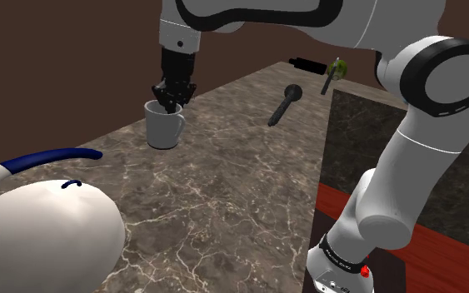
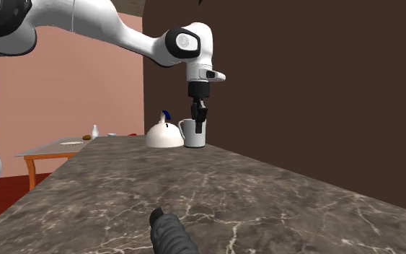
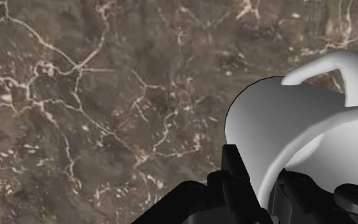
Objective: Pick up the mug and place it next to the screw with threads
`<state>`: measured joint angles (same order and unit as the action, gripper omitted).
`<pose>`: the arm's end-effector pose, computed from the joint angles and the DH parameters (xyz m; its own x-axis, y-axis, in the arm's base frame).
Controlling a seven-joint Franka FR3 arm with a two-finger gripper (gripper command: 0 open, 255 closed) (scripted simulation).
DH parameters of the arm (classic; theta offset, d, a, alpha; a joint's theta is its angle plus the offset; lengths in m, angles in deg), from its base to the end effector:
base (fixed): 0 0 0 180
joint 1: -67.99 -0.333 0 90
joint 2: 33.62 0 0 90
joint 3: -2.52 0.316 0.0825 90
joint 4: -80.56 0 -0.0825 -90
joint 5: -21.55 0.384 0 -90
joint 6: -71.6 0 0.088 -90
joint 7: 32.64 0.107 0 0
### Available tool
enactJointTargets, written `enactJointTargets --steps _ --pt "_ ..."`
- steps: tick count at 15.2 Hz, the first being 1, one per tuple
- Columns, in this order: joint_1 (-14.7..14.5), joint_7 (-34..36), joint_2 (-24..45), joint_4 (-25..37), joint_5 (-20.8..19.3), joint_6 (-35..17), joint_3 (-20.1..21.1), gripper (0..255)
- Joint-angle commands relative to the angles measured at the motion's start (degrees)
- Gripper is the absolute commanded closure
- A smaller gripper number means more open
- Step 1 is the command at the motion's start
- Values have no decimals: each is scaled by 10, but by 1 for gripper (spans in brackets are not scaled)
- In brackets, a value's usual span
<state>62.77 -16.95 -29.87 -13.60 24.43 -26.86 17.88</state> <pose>0.5459 0.2053 0.5672 0.9969 0.0778 -0.0070 0.0771 -0.9947 -0.0677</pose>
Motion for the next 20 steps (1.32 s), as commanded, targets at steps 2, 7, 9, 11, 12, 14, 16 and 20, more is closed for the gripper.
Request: enactJointTargets --steps 2,7,9,11,12,14,16,20 --pt "0 2 4 29 -1 25 0 255" --pt "-2 6 13 79 -4 66 1 255" --pt "-2 7 17 100 -5 83 1 255" --pt "-3 9 23 123 -7 101 2 255" --pt "-4 10 26 134 -7 109 2 255" --pt "-5 12 32 159 -9 127 3 255" --pt "-6 15 40 185 -11 146 3 255" --pt "-10 20 59 243 -17 185 5 255"
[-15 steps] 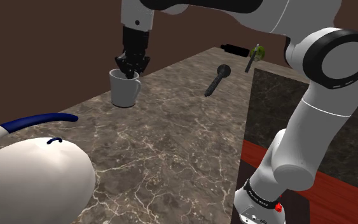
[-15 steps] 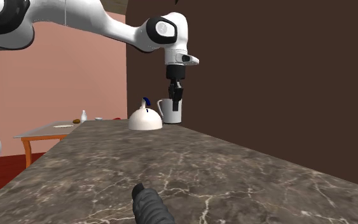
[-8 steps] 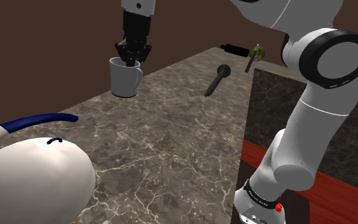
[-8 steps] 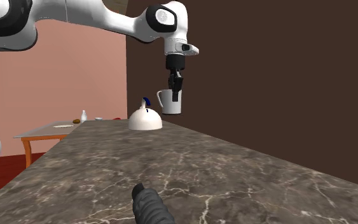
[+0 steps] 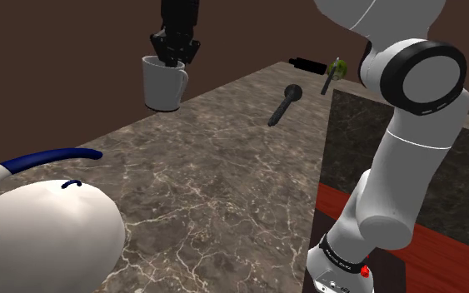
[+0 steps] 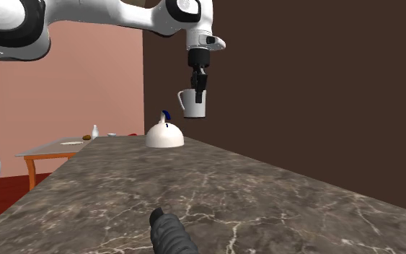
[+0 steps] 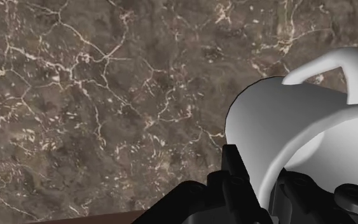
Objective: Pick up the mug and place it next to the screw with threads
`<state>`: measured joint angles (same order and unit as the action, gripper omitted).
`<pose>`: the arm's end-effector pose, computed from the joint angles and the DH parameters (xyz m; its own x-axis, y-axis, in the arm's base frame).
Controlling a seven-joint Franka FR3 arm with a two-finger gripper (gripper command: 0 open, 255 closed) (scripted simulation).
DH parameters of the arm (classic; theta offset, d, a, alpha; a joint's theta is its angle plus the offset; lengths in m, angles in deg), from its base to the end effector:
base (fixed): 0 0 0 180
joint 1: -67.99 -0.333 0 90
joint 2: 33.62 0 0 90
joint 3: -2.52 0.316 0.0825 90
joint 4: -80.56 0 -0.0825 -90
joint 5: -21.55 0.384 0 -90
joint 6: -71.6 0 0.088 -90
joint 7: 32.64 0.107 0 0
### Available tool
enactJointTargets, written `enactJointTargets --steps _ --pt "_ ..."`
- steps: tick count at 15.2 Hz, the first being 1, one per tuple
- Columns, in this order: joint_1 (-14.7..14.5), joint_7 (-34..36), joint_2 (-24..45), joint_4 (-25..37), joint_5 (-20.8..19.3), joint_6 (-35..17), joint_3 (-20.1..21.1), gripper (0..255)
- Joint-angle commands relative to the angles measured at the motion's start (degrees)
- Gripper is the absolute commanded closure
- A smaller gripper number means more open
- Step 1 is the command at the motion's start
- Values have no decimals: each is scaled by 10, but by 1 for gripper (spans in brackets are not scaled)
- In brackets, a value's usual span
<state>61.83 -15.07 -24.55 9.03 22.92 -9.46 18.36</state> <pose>0.5461 0.2059 0.6732 0.9970 0.0778 -0.0066 0.0771 -0.9947 -0.0677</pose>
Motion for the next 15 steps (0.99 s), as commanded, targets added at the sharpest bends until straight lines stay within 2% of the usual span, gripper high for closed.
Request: enactJointTargets --steps 1,5,9,15 --pt "-2 2 11 32 -3 21 1 255" --pt "-9 8 37 99 -11 63 3 255" --pt "33 -46 -56 -21 17 36 -19 255" --pt "75 -129 -160 -142 38 23 -63 255"
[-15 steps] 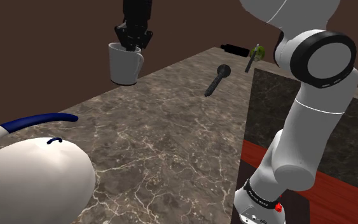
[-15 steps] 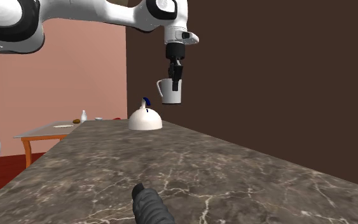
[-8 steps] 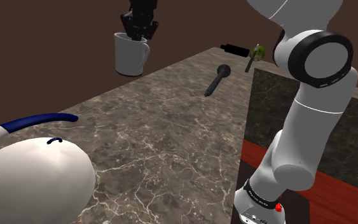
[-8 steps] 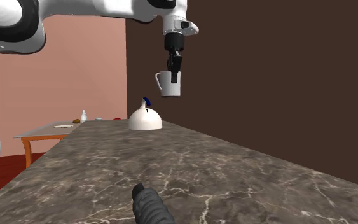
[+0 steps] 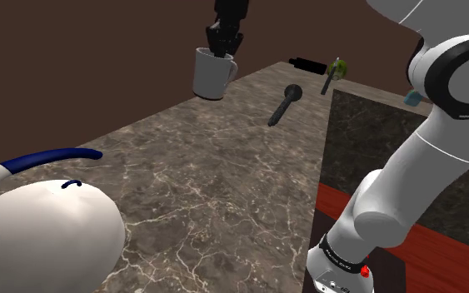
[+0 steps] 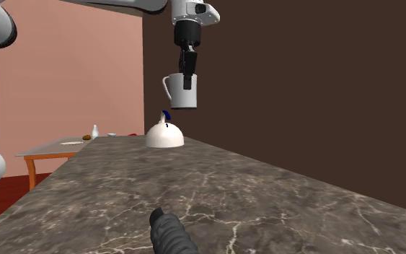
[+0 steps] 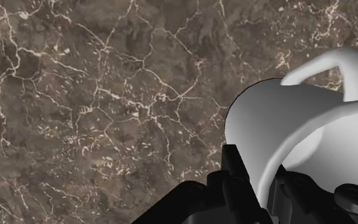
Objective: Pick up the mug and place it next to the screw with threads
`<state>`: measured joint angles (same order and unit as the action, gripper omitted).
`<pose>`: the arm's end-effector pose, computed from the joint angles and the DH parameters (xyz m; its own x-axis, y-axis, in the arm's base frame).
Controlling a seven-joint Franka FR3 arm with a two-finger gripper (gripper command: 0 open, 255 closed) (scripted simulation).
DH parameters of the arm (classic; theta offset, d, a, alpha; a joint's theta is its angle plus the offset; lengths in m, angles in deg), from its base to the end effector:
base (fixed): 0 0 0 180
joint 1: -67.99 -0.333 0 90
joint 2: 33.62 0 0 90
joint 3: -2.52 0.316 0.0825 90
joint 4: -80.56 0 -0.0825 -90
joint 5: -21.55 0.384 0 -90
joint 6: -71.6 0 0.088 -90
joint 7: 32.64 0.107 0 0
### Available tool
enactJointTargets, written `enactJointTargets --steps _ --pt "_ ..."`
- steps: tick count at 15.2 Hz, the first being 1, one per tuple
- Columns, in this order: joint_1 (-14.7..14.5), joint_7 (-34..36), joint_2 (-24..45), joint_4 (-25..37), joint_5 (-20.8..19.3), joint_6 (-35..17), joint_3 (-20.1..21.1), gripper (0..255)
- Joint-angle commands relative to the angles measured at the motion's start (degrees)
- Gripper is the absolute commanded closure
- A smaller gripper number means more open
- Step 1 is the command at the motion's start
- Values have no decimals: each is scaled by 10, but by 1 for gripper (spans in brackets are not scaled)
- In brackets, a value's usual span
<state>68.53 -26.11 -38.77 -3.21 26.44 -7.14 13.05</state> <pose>0.4923 0.1031 0.7044 0.9970 0.0765 -0.0066 0.0759 -0.9949 -0.0669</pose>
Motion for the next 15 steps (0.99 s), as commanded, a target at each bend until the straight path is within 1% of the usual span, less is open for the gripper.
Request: enactJointTargets --steps 1,8,15 --pt "14 -32 -32 -35 4 -1 -18 255" --pt "48 -128 -115 -120 -2 5 -78 255" --pt "79 -224 -168 -166 -26 17 -143 255"
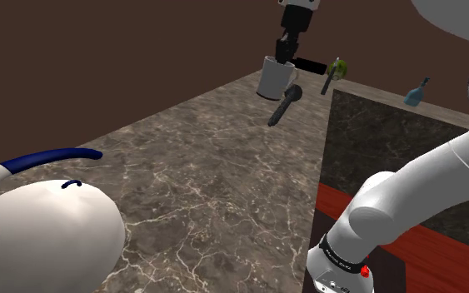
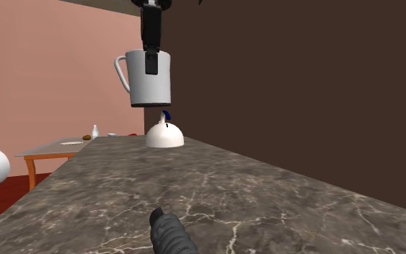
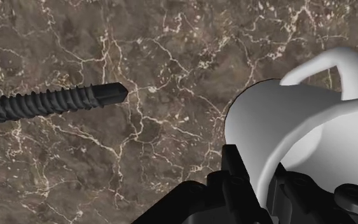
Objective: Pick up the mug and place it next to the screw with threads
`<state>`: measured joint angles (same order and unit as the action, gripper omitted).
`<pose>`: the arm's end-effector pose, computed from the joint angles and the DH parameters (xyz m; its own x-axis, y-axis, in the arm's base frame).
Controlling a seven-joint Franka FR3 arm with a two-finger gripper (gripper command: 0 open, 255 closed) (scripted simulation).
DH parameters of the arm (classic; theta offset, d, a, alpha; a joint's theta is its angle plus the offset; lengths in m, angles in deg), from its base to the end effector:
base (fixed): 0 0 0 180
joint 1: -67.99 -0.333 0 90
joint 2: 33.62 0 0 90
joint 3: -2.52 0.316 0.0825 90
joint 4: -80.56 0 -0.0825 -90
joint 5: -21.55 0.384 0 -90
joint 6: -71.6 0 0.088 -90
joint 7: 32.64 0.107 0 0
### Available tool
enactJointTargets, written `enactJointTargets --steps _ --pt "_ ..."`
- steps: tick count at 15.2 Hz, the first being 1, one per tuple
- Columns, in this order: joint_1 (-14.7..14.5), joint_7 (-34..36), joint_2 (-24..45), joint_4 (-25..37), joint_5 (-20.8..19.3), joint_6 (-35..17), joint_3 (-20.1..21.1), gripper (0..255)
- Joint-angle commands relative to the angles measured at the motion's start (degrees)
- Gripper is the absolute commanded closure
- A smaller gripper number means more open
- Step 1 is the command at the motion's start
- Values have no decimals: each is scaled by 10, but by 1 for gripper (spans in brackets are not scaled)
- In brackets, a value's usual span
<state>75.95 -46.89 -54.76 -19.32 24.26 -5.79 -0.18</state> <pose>0.4021 -0.0748 0.7044 0.9971 0.0760 -0.0072 0.0753 -0.9949 -0.0672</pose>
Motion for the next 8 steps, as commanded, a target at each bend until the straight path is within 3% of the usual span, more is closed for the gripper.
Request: enactJointTargets --steps 1,8 --pt "9 -30 -13 -9 -9 6 -20 255" --pt "38 -130 -33 -19 -43 18 -91 255"
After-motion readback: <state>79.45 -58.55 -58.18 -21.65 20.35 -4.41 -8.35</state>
